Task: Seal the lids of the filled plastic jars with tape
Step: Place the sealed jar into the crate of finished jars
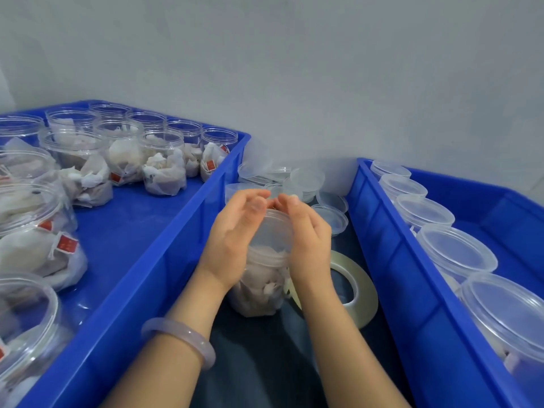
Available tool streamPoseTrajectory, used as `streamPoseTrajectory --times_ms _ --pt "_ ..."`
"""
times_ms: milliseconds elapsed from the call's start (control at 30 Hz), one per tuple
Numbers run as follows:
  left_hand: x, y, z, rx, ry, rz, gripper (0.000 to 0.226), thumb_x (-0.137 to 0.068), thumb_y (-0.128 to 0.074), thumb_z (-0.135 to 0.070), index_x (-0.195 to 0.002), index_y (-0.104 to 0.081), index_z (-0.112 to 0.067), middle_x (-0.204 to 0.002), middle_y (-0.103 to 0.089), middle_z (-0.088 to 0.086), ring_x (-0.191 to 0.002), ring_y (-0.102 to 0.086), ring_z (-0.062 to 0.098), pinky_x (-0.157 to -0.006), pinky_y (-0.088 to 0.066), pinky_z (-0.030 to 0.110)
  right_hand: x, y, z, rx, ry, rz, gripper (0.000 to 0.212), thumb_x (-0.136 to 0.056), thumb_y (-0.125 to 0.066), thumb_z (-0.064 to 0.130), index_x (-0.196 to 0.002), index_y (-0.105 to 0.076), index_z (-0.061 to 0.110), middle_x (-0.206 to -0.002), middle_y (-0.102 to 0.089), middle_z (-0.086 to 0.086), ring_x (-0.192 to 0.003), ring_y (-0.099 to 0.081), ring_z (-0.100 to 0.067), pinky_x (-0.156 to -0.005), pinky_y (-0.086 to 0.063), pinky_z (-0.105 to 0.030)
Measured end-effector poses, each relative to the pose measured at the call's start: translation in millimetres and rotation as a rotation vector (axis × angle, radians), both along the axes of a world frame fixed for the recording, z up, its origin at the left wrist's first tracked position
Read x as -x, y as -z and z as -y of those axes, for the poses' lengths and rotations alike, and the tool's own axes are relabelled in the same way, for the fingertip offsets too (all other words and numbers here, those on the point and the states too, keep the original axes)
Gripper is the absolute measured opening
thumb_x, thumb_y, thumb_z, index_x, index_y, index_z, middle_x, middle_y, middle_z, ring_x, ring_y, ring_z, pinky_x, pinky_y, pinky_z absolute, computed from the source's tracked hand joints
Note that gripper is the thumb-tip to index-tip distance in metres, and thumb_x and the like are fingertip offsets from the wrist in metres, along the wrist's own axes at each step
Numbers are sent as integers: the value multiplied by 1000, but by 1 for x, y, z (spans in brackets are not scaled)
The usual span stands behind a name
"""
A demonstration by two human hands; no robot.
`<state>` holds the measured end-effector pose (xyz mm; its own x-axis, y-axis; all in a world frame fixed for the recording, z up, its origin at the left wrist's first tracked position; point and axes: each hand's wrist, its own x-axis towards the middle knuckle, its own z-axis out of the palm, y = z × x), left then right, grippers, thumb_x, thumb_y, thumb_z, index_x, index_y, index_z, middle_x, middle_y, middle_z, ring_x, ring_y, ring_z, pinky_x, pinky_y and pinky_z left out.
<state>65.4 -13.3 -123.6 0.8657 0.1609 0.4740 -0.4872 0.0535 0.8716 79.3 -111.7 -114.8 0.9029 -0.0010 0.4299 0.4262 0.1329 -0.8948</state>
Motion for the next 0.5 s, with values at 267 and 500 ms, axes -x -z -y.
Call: streamPoseTrajectory --times_ms 267,500 --pt "1 3 7 119 -204 10 32 -84 -47 -33 -81 -59 -3 -74 -66 -1 -70 -59 7 -65 -48 23 0 3 -3 -36 139 -99 27 -93 -49 5 -84 -72 16 -85 -74 0 -85 -67 -9 -76 -52 -21" --pt "3 11 3 46 -179 26 28 -87 -44 -36 -98 -63 -19 -98 -68 -2 -93 -63 8 -83 -47 20 4 12 5 112 -12 -65 44 -78 -54 39 -118 -60 23 -116 -64 12 -107 -57 7 -87 -44 -12"
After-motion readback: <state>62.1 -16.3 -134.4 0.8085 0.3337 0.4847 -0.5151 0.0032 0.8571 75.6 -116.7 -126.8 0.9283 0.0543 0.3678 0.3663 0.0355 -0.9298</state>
